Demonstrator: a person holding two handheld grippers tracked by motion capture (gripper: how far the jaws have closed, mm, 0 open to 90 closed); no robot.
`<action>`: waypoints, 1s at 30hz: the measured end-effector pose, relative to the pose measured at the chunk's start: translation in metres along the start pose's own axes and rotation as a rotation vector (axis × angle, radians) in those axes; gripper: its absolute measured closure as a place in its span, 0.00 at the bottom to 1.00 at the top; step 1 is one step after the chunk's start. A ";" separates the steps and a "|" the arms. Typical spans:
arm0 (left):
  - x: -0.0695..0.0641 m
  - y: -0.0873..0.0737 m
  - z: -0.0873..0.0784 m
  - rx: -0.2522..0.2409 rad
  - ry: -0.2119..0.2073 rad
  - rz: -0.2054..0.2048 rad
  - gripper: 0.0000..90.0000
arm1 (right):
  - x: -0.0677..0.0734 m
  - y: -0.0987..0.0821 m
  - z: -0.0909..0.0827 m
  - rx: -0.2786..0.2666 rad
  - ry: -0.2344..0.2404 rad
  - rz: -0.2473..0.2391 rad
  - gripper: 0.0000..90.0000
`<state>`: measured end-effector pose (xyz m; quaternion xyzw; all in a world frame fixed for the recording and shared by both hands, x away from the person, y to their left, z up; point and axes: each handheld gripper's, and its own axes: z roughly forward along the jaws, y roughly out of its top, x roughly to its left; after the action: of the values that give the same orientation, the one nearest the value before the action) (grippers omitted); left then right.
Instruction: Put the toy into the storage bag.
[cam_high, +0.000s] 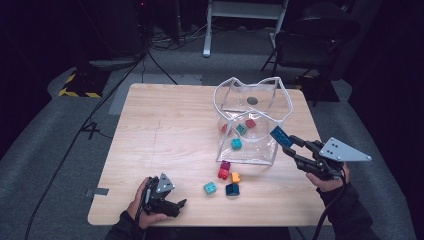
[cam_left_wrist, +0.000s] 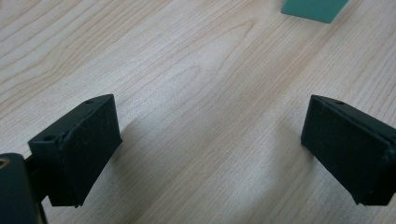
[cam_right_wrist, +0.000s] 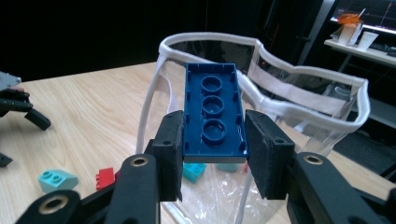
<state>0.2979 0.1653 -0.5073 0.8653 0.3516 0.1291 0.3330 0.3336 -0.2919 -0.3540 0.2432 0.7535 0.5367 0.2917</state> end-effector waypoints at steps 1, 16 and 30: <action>0.000 0.000 0.000 0.001 0.001 -0.001 0.05 | 0.000 0.002 0.000 -0.005 -0.003 -0.001 0.66; 0.000 0.000 0.000 0.000 0.001 0.000 0.05 | -0.013 0.032 0.006 -0.043 -0.059 -0.017 0.66; 0.000 0.000 0.000 0.000 0.000 0.000 0.05 | -0.032 0.050 0.038 -0.007 -0.125 0.003 0.66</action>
<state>0.2979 0.1653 -0.5073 0.8653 0.3519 0.1290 0.3328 0.3858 -0.2729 -0.3106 0.2765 0.7316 0.5234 0.3383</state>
